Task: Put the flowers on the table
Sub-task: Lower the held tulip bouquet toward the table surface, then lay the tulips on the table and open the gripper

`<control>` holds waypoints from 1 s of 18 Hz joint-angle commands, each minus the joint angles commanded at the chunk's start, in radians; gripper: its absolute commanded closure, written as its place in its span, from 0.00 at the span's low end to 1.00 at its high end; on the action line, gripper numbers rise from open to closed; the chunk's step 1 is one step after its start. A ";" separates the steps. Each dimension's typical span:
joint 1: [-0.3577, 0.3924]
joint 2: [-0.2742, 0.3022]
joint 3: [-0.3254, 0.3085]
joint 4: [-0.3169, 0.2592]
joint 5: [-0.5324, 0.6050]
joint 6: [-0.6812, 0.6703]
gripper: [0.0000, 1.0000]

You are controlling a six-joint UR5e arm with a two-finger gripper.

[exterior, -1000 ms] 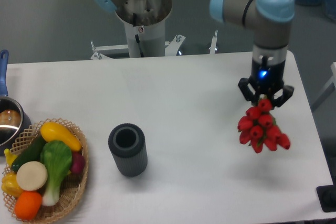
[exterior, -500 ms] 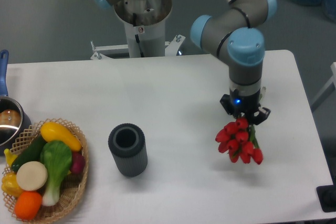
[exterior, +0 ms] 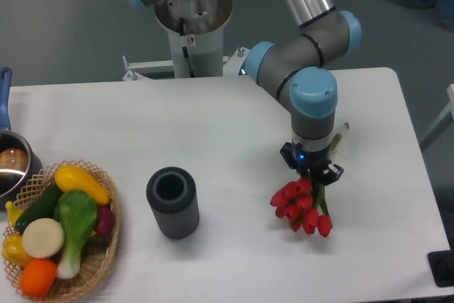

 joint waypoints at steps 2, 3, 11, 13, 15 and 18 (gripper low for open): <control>-0.002 -0.002 0.002 0.000 0.002 0.000 0.62; -0.002 -0.002 0.005 0.000 0.002 0.002 0.56; 0.040 0.009 0.035 0.000 -0.008 -0.005 0.00; 0.058 0.021 0.026 0.000 -0.047 -0.020 0.00; 0.086 0.058 0.029 0.008 -0.110 -0.110 0.00; 0.106 0.069 0.069 0.008 -0.137 -0.161 0.00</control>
